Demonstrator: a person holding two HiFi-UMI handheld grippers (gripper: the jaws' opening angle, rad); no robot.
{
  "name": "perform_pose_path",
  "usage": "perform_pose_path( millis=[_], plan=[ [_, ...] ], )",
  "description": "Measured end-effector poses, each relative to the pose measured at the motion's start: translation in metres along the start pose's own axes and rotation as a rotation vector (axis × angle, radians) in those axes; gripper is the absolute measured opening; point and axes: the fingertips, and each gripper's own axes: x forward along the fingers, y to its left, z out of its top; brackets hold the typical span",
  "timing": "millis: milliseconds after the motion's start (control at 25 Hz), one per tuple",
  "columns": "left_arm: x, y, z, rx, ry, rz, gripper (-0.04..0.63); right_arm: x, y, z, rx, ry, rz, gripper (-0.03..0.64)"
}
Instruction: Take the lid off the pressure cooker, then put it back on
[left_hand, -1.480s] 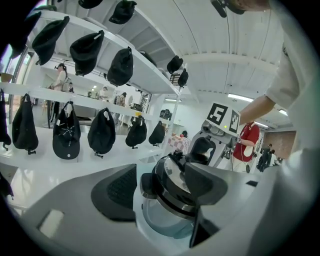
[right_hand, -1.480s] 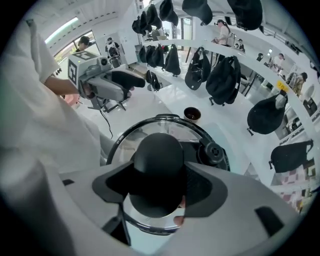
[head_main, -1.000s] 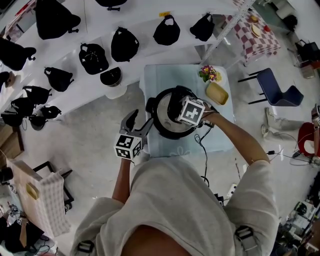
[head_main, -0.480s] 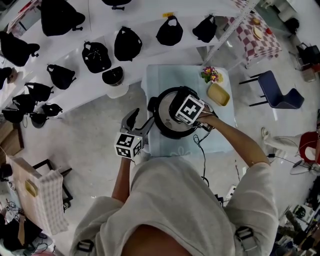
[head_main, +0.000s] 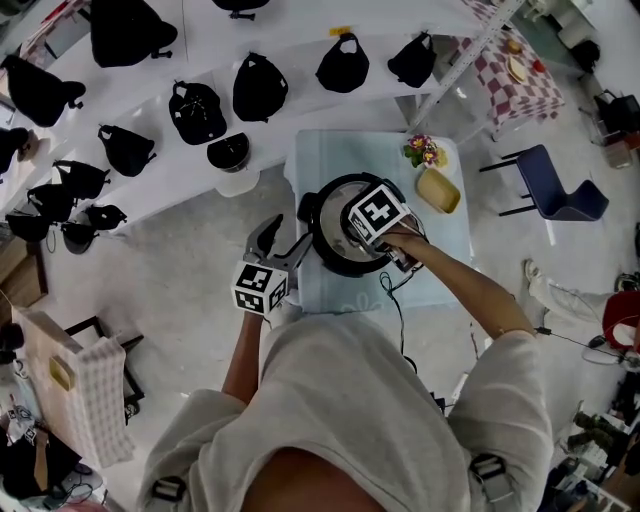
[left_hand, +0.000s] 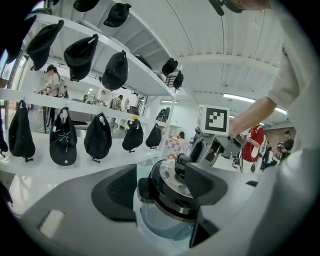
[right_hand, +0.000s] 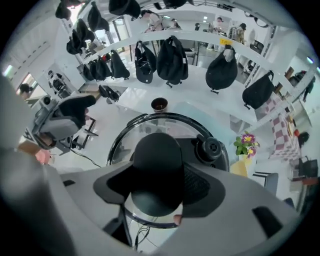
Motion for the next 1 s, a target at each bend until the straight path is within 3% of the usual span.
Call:
perform_pose_path(
  millis=[360, 720, 1000],
  plan=[
    [-0.006, -0.002, 0.000, 0.009, -0.002, 0.006, 0.282, 0.000, 0.002, 0.000, 0.008, -0.011, -0.008, 0.272],
    [-0.005, -0.007, 0.007, 0.021, -0.012, -0.001, 0.282, -0.014, 0.010, 0.007, -0.088, -0.009, -0.029, 0.272],
    [-0.004, -0.008, 0.008, 0.027, -0.013, -0.006, 0.282, -0.018, 0.015, 0.003, -0.096, -0.027, -0.016, 0.272]
  ],
)
